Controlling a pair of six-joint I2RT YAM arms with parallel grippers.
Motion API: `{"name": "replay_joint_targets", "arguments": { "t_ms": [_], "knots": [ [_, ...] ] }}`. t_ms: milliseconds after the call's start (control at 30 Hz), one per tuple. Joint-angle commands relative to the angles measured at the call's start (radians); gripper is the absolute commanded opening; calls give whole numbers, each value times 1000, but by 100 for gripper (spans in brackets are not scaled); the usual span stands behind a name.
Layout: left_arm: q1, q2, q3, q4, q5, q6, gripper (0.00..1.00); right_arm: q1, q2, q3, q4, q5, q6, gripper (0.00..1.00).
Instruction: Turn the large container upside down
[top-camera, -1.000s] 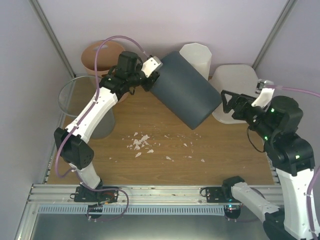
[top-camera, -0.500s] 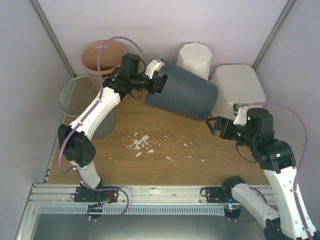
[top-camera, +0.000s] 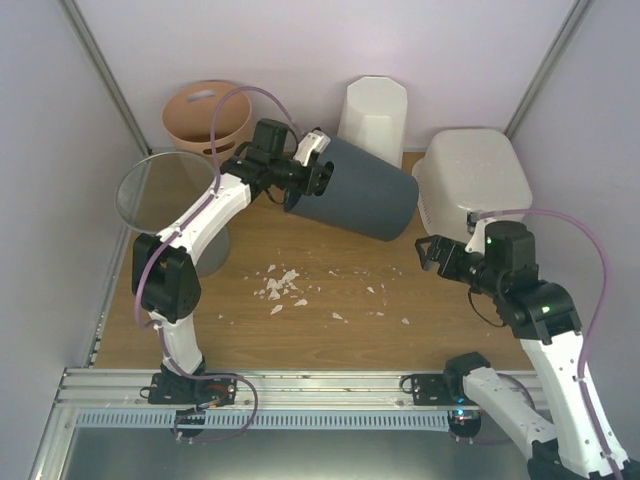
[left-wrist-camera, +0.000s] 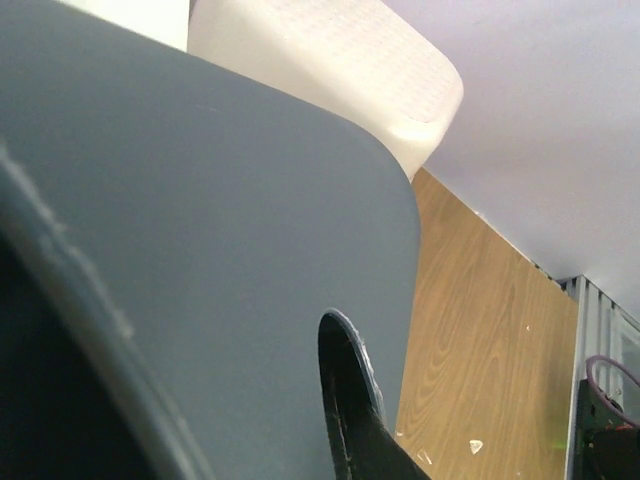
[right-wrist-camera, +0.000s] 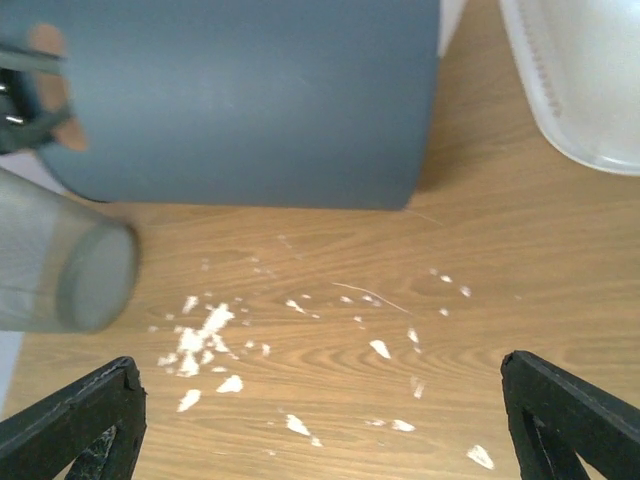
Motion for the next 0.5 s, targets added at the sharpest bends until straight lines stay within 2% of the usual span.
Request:
{"name": "replay_joint_targets", "arguments": {
  "t_ms": [0,100,267,467],
  "knots": [
    [-14,-70,18,99,76,-4,0,-4,-26,-102,60,112,-7,96],
    [-18,-90,9,61,114,-5,0,-4,-13,-129,105,85,-8,96],
    [-16,-129,-20,-7,232,-32,0,-4,13,-101,84,118,-32,97],
    [-6,-195,-125,84,394,-191,0,-6,-23,-131,91,141,-19,98]
  ]
}}
